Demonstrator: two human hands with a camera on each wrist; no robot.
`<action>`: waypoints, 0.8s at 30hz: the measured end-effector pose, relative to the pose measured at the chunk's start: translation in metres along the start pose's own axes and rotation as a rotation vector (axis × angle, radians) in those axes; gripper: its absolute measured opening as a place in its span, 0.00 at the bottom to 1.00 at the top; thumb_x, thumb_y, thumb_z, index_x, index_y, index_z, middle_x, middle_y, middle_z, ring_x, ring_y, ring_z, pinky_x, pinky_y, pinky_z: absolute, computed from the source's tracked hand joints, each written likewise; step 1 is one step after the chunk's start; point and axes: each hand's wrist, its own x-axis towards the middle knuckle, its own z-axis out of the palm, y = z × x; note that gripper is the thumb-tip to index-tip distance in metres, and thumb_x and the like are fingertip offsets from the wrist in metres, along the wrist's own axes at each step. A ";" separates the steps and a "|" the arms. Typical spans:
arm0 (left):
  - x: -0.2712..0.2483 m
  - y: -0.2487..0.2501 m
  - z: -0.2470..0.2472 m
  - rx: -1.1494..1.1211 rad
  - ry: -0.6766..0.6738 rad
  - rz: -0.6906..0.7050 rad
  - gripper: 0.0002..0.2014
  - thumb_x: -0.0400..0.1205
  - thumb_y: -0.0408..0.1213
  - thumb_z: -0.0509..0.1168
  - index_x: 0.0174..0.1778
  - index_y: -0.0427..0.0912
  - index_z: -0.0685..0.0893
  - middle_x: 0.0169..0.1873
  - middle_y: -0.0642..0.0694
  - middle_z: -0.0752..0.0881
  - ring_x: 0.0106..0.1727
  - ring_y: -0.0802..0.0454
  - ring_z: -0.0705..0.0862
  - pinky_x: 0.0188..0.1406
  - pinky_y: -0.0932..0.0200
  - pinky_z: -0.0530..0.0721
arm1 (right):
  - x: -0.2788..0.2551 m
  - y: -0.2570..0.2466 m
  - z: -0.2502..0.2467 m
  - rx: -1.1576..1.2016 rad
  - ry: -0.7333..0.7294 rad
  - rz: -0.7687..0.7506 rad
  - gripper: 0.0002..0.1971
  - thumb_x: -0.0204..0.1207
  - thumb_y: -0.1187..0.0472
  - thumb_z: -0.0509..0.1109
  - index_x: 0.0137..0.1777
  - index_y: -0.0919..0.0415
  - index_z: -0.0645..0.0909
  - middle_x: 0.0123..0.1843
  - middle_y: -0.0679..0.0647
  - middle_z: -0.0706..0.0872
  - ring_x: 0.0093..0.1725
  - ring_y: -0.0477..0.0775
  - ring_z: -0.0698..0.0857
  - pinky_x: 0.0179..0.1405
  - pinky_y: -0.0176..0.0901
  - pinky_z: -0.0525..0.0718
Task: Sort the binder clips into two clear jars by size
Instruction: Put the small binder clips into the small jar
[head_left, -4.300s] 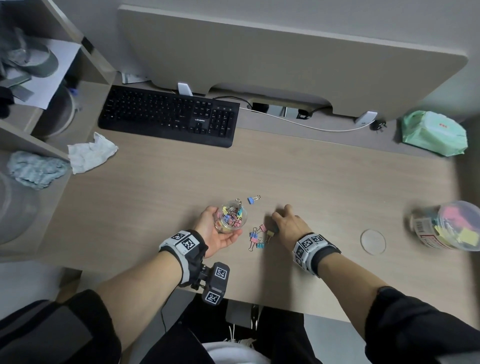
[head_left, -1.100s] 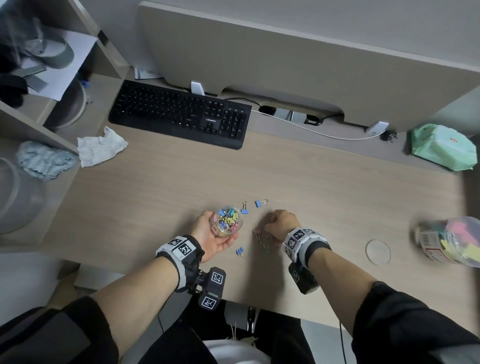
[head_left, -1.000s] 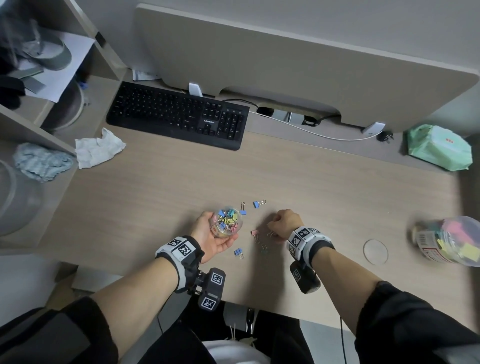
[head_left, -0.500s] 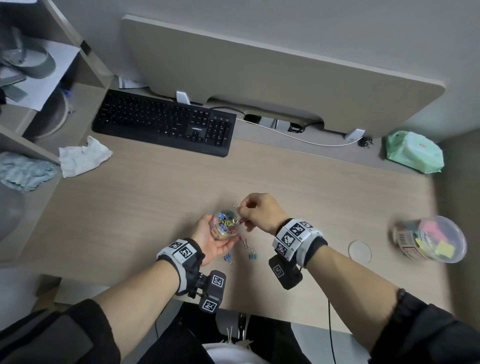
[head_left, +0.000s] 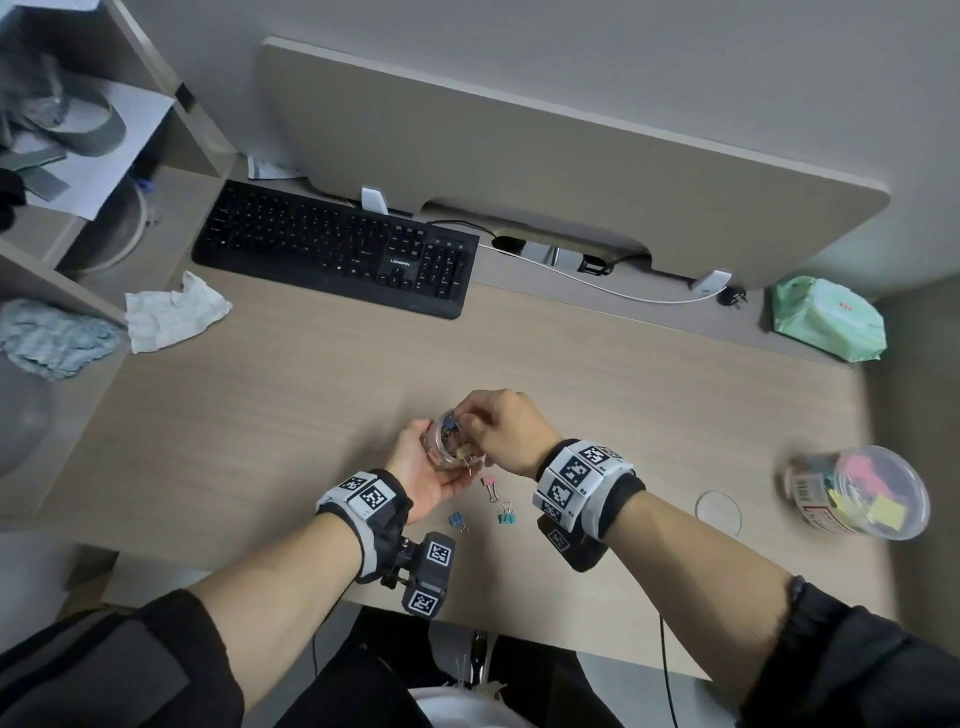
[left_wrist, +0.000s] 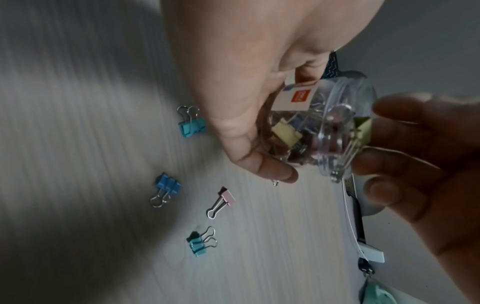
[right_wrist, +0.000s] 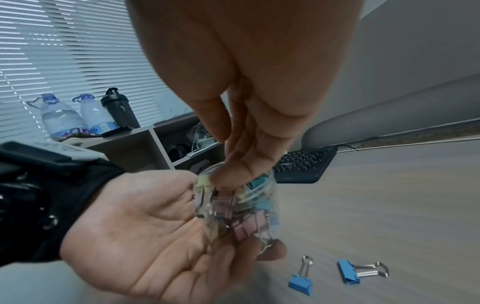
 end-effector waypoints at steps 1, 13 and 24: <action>-0.001 0.002 0.000 -0.002 -0.004 0.004 0.25 0.90 0.50 0.48 0.55 0.35 0.86 0.40 0.35 0.91 0.43 0.39 0.88 0.44 0.49 0.85 | 0.001 -0.001 -0.001 0.022 0.010 -0.006 0.10 0.79 0.65 0.61 0.49 0.57 0.85 0.39 0.54 0.91 0.31 0.48 0.84 0.39 0.47 0.88; -0.003 0.009 -0.001 -0.071 -0.008 -0.002 0.26 0.90 0.50 0.46 0.59 0.34 0.84 0.45 0.34 0.88 0.43 0.39 0.88 0.37 0.53 0.87 | 0.008 -0.005 -0.002 0.147 0.023 -0.038 0.09 0.76 0.71 0.64 0.47 0.59 0.84 0.38 0.56 0.90 0.41 0.58 0.90 0.48 0.51 0.89; -0.005 0.018 -0.008 -0.017 -0.009 -0.002 0.27 0.88 0.48 0.47 0.62 0.33 0.85 0.55 0.31 0.88 0.44 0.39 0.89 0.40 0.51 0.86 | 0.014 -0.007 -0.008 0.401 0.138 -0.035 0.21 0.68 0.84 0.50 0.41 0.65 0.81 0.40 0.67 0.87 0.37 0.62 0.85 0.43 0.56 0.88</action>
